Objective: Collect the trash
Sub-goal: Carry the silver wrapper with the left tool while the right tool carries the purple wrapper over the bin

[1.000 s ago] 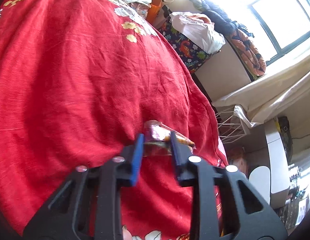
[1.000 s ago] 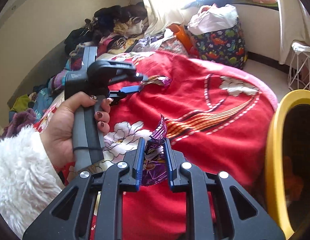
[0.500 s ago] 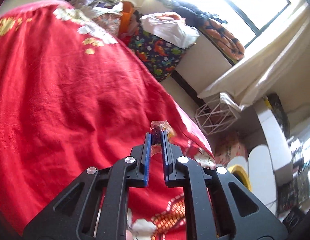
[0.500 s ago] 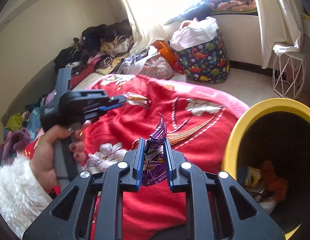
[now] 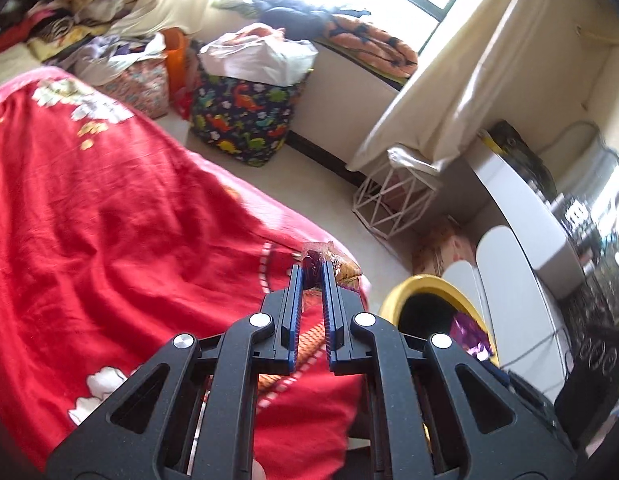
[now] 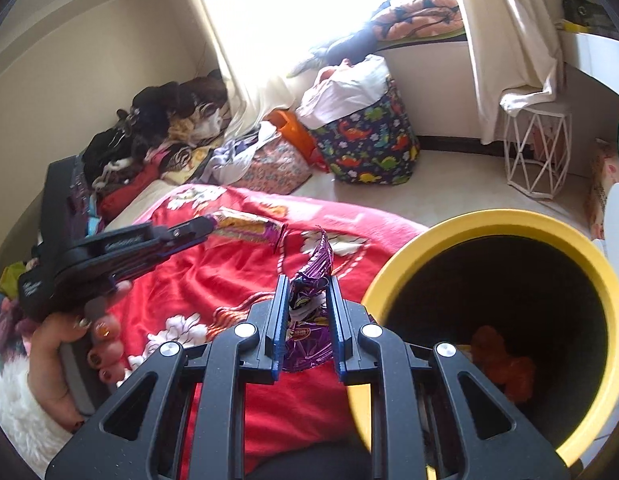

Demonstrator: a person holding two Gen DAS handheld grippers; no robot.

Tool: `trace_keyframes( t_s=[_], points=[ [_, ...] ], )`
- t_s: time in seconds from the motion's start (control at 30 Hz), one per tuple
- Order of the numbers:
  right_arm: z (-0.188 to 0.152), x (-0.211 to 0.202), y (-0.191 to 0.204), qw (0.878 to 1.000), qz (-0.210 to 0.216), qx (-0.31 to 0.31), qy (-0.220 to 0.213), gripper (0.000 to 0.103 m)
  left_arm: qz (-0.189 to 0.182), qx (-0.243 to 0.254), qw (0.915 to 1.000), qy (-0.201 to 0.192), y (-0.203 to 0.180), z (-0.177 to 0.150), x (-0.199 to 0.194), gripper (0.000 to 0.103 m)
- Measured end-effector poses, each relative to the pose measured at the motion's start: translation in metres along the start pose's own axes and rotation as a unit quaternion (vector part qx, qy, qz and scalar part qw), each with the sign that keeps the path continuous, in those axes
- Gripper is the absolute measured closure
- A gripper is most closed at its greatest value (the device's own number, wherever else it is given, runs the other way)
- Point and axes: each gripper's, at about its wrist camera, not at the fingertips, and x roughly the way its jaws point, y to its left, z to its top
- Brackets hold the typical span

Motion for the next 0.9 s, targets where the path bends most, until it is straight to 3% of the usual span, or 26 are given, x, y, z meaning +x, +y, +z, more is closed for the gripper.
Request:
trace_keyframes(
  t_s=[0.3,0.9],
  points=[
    [0.003,-0.024,-0.027,0.999,-0.023,0.019,-0.021,0.085,-0.012,0.062,0.998,0.004,-0.045,-0.013,-0.006,0.097],
    [0.003,-0.054,-0.076,0.994,-0.072,0.058,-0.05,0.085,-0.032,0.132,0.9907,0.011,-0.101,-0.033,-0.009,0.097]
  ],
)
